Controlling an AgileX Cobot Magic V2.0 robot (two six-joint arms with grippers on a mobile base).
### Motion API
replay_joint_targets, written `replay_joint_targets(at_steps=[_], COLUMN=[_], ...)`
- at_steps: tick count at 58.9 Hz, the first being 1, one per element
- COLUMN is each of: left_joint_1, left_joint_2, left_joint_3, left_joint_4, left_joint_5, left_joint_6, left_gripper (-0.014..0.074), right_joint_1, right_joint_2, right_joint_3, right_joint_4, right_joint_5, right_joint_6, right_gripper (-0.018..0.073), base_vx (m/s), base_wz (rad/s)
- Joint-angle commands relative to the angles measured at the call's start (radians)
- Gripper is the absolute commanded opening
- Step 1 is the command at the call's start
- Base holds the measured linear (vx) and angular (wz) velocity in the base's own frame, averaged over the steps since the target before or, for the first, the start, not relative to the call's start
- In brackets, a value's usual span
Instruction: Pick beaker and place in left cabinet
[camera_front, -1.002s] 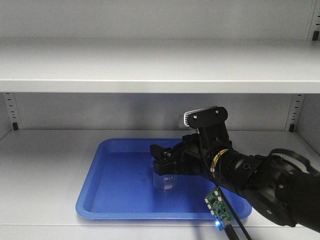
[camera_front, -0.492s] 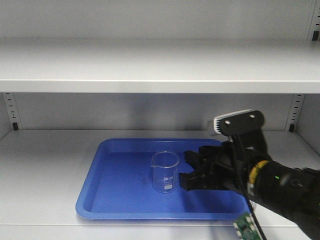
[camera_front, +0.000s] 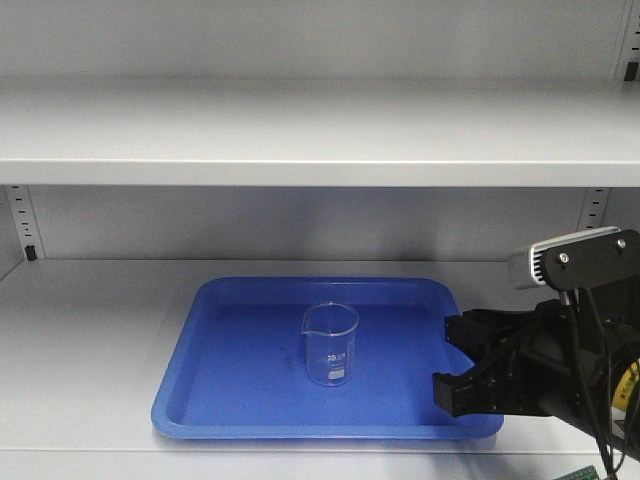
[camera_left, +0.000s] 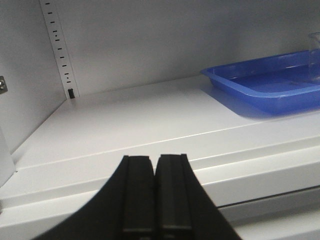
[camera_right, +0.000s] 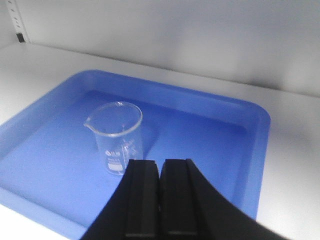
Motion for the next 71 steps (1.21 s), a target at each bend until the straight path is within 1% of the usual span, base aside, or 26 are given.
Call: replay_joint_targets(at_steps=[1, 20, 27, 31, 37, 40, 46, 53, 57, 62, 66, 71], left_joint_1=[-0.001, -0.001, -0.001, -0.001, -0.001, -0.001, -0.001, -0.001, -0.001, -0.001, -0.001, -0.001], left_joint_2=[-0.019, -0.019, -0.019, -0.019, -0.019, -0.019, -0.019, -0.019, -0.019, -0.019, -0.019, -0.019], left_joint_3=[0.016, 0.016, 0.016, 0.016, 0.016, 0.016, 0.016, 0.016, 0.016, 0.016, 0.016, 0.016], left_joint_4=[-0.003, -0.003, -0.003, -0.003, -0.003, -0.003, -0.003, -0.003, -0.003, -0.003, -0.003, -0.003], left_joint_5=[-0.075, -0.075, -0.075, -0.075, -0.075, -0.075, -0.075, -0.075, -0.075, -0.075, -0.075, -0.075], left_joint_6=[-0.003, -0.003, -0.003, -0.003, -0.003, -0.003, -0.003, -0.003, -0.003, -0.003, -0.003, -0.003], left_gripper=[0.0001, 0.0001, 0.0001, 0.0001, 0.0001, 0.0001, 0.0001, 0.0001, 0.0001, 0.0001, 0.0001, 0.0001], right_joint_1=[-0.002, -0.002, -0.007, -0.049, -0.113, -0.15, -0.215, -0.284, -0.315, -0.348, -0.368, -0.385], right_joint_2=[-0.023, -0.023, -0.051, -0.099, -0.175, -0.227, -0.314, -0.445, -0.524, -0.644, -0.744, -0.879], right_joint_3=[-0.03, -0.027, 0.01, 0.058, 0.154, 0.202, 0.293, 0.403, 0.461, 0.556, 0.63, 0.72], right_joint_4=[-0.006, -0.006, -0.001, 0.055, 0.177, 0.213, 0.232, 0.233, 0.241, 0.282, 0.313, 0.338], right_joint_5=[-0.052, -0.053, -0.052, -0.053, -0.075, -0.092, -0.128, -0.149, -0.151, -0.151, -0.15, -0.15], right_joint_6=[-0.001, -0.001, -0.014, -0.054, -0.098, -0.136, -0.202, -0.298, -0.336, -0.384, -0.408, -0.41], right_gripper=[0.0057, 0.0057, 0.0057, 0.0057, 0.0057, 0.0057, 0.0041, -0.0015, -0.0012, -0.001, -0.0009, -0.0008], base_vx=[0.0, 0.0, 0.0, 0.0, 0.0, 0.0, 0.0, 0.0, 0.0, 0.0, 0.0, 0.0], base_wz=[0.0, 0.0, 0.0, 0.0, 0.0, 0.0, 0.0, 0.0, 0.0, 0.0, 0.0, 0.0])
